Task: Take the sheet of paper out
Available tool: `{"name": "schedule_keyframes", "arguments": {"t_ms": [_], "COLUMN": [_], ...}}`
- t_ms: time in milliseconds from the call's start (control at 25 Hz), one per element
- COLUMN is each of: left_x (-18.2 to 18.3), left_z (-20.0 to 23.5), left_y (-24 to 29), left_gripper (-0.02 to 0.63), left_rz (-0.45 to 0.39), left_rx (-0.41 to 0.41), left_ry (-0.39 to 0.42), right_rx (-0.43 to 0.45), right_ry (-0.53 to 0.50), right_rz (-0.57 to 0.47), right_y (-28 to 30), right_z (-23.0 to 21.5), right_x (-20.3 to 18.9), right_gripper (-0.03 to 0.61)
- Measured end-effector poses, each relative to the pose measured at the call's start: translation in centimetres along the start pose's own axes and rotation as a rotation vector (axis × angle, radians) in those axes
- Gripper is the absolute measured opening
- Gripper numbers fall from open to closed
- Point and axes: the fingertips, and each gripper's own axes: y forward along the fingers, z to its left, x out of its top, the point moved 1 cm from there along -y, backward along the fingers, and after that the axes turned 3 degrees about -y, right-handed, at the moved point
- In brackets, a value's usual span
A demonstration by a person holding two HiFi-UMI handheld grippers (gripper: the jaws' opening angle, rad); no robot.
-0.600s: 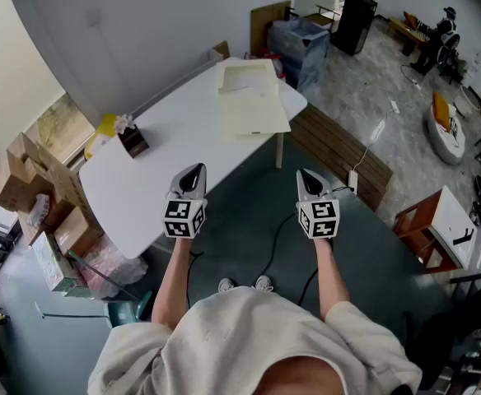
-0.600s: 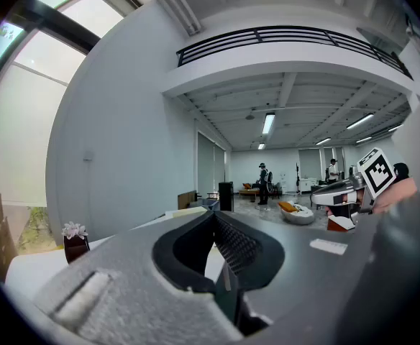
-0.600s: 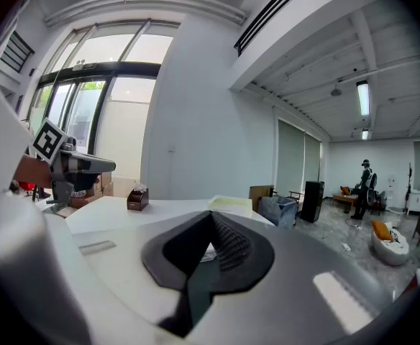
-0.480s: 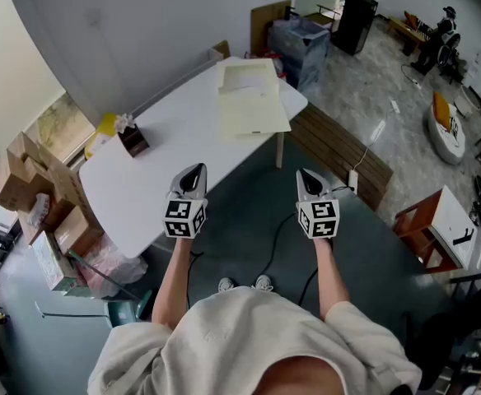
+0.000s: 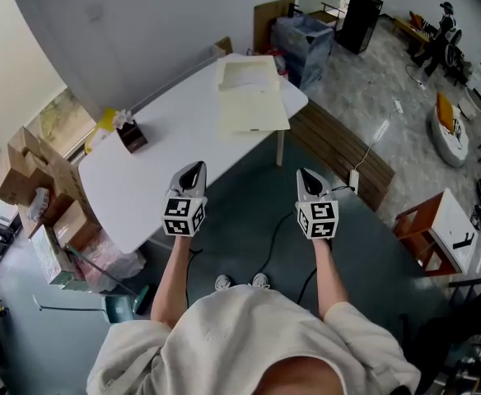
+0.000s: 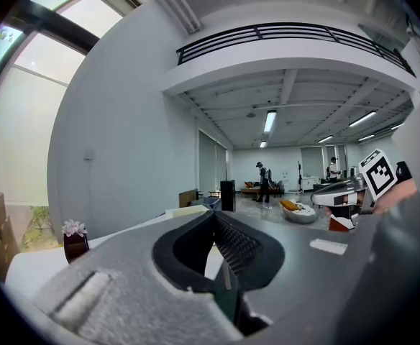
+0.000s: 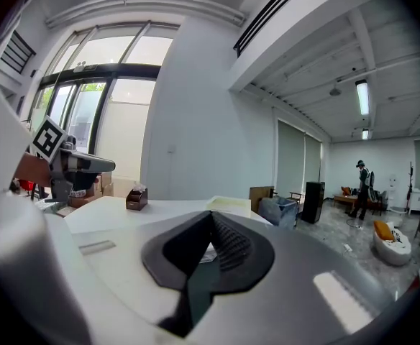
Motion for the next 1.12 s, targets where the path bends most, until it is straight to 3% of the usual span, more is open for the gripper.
{"name": "schedule_keyframes", "arguments": {"t_ms": [600,1120], "left_x": [0.0,-1.0], "left_z": [-3.4,-0.7], "left_y": [2.1,8.0], "left_gripper": [0.002,0.002], "left_rz": [-0.004,0.016], "left_rx": [0.053,0.038], "left_ry": [0.007,-0.002], "right_rx": [0.081,0.075], "right_ry": [-0.003,-0.008], "right_rz": [0.01,0.038], "right_y": [0.6,5.8], "right_z": [-3.1,-4.9], "right_x": [-2.1,-3.1], "right_gripper": [0.0,0.0]}}
